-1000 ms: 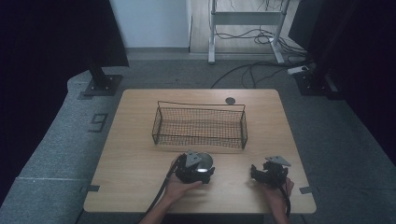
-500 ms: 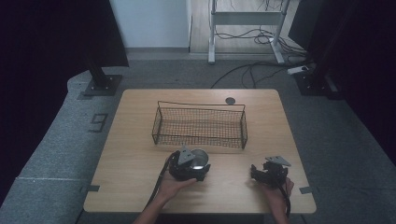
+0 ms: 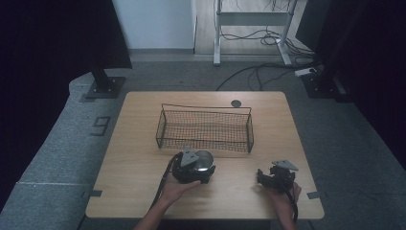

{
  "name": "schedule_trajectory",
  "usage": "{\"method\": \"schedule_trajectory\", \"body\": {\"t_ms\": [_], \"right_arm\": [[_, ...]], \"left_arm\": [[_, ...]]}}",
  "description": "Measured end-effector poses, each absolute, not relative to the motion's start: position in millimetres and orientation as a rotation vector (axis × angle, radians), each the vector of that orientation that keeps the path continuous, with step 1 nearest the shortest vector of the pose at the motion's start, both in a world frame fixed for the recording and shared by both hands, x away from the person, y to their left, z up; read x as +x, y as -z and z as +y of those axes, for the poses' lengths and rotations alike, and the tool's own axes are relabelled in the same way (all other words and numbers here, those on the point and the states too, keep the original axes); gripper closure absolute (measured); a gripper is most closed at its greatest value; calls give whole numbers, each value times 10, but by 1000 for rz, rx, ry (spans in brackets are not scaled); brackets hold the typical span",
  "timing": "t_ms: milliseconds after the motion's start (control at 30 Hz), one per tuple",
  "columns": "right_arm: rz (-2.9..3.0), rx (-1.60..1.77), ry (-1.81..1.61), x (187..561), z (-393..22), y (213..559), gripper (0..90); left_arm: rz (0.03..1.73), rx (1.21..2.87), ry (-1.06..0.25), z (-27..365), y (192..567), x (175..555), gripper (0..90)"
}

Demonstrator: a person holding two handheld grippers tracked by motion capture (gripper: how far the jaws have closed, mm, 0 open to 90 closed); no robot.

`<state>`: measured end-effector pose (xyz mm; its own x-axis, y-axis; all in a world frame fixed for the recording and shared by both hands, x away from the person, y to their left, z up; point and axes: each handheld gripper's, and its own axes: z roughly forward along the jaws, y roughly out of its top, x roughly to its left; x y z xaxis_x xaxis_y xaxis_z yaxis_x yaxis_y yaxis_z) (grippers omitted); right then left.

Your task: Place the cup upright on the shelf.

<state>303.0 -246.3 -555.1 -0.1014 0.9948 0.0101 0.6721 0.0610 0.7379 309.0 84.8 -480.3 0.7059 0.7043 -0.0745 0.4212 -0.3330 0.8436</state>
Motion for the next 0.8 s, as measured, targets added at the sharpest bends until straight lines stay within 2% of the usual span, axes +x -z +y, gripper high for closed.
{"method": "schedule_trajectory", "body": {"t_ms": [800], "right_arm": [[1829, 1660, -816, 3030, -2463, 5551, 133]], "left_arm": [[897, 1938, -389, 889, 4642, 3227, 152]]}}
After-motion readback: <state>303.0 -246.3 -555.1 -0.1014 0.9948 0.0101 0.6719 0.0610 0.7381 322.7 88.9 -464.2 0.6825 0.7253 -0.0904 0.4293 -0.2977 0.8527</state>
